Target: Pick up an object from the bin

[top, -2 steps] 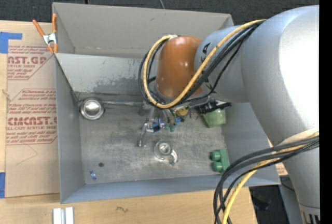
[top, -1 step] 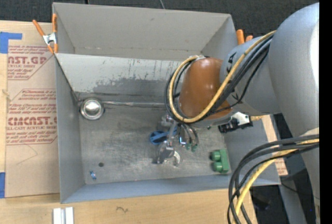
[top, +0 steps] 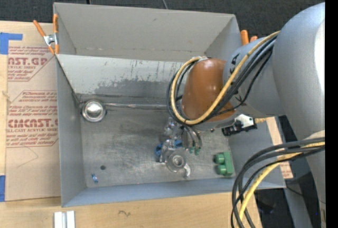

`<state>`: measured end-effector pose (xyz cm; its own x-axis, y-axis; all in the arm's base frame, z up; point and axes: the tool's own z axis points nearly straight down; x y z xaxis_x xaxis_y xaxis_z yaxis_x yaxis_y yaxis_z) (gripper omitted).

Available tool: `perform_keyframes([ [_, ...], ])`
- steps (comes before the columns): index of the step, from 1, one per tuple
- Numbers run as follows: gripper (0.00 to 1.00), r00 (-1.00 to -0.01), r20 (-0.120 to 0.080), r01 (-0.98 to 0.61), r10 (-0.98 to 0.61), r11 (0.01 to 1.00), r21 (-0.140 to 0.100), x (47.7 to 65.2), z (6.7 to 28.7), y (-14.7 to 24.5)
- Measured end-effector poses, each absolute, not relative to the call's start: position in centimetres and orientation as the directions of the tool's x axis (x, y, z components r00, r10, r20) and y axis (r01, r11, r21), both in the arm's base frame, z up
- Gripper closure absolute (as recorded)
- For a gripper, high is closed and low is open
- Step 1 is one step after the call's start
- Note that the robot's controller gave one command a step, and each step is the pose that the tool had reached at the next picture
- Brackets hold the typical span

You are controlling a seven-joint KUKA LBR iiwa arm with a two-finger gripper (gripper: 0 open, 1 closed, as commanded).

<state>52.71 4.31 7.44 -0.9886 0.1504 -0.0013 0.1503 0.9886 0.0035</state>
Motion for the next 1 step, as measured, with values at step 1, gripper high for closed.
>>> perform_keyframes([
  [1,1.0,-0.995,-0.009,-0.102,-0.102,0.995,-0.002,52.82,24.18,-0.39],
])
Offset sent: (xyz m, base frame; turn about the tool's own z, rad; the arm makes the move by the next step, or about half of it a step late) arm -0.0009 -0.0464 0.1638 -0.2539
